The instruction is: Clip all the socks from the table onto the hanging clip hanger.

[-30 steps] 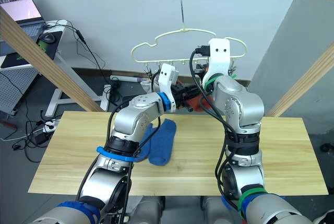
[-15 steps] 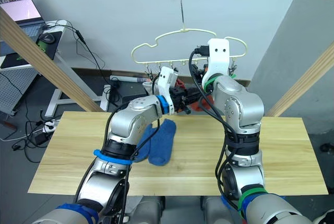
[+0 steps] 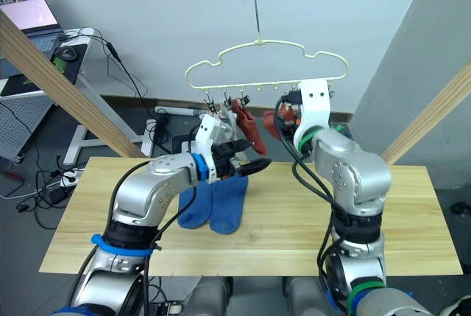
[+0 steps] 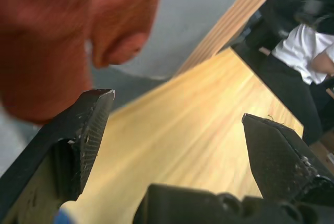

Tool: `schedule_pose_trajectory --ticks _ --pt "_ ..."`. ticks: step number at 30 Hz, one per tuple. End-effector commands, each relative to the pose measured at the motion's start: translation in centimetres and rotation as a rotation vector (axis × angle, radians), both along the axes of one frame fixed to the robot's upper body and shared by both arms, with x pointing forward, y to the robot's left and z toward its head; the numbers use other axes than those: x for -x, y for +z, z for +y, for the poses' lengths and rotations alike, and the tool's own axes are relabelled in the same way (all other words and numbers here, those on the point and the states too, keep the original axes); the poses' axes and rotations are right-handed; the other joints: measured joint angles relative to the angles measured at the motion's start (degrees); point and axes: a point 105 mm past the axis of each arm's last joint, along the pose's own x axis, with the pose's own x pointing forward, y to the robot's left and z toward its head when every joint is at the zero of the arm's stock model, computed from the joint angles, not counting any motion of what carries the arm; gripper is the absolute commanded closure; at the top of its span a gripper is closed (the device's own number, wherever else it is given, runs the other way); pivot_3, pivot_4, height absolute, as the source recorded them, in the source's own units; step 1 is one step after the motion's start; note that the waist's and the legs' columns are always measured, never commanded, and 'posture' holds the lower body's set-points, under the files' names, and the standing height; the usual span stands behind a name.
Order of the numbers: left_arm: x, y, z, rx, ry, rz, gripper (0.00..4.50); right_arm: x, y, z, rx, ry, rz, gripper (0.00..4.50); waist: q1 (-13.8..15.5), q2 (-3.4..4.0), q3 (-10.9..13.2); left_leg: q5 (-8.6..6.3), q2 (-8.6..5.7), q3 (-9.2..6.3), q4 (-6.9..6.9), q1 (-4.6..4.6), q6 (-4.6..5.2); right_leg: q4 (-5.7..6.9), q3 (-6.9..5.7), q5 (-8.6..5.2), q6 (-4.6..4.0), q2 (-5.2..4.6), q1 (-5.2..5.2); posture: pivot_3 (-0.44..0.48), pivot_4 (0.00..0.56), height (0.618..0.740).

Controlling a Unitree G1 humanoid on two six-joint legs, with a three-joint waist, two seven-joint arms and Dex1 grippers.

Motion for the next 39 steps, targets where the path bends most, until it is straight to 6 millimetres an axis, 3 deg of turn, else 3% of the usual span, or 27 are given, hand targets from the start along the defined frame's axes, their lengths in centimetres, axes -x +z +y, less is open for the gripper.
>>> schedule_pose_trajectory --ticks 1,6,10,18,30,34,39 --pt "1.3 1.6 0.7 0.038 -0.024 -0.041 0.02 1.9 1.2 0.2 0.014 0.060 -0.070 1.62 0.00 0.00 0.00 0.00 0.00 -0.01 0.00 0.00 0.00 0.00 -0.01 0.00 0.00 0.00 0.00 0.077 0.239 0.740" --pt "2.7 2.0 2.7 0.062 -0.023 -0.020 0.02 3.0 1.3 -0.5 0.045 0.027 -0.118 1.62 -0.02 0.00 0.00 0.00 0.00 -0.01 0.01 0.02 -0.01 0.00 0.01 0.00 0.00 0.00 0.02 0.076 0.236 0.740" --pt "3.8 4.1 4.8 0.077 -0.038 -0.163 0.02 3.6 1.2 -1.4 0.058 -0.063 -0.167 1.62 -0.07 0.00 0.00 0.00 0.01 -0.01 -0.03 0.02 -0.01 -0.04 0.00 -0.01 0.00 0.00 0.01 0.087 0.226 0.740" --pt "4.9 7.4 6.4 0.021 -0.142 -0.278 0.02 3.4 1.0 -3.1 0.000 -0.216 -0.204 1.62 0.18 -0.01 -0.01 0.02 0.00 -0.01 -0.02 0.02 -0.03 -0.06 -0.02 -0.01 0.00 -0.02 0.03 0.124 0.214 0.740" --pt "4.7 10.9 6.6 -0.009 -0.254 -0.363 0.02 2.6 1.3 -2.5 -0.073 -0.252 -0.214 1.62 0.30 -0.01 -0.01 0.01 0.01 -0.01 -0.04 0.02 -0.03 -0.08 -0.04 -0.01 -0.01 0.00 0.02 0.142 0.202 0.740" --pt "4.6 11.1 6.4 -0.004 -0.261 -0.367 0.00 2.6 1.3 -2.1 -0.079 -0.236 -0.211 2.50 0.30 -0.01 -0.01 0.02 0.00 0.00 -0.04 0.02 -0.03 -0.06 -0.03 -0.01 -0.01 -0.01 0.02 0.143 0.203 0.740" --pt "4.9 10.7 6.1 -0.007 -0.270 -0.362 0.00 2.6 1.3 -2.0 -0.083 -0.228 -0.205 2.50 0.31 0.00 -0.01 0.02 0.01 -0.01 -0.04 0.02 -0.03 -0.05 -0.04 -0.01 -0.01 -0.01 0.02 0.143 0.206 0.740"
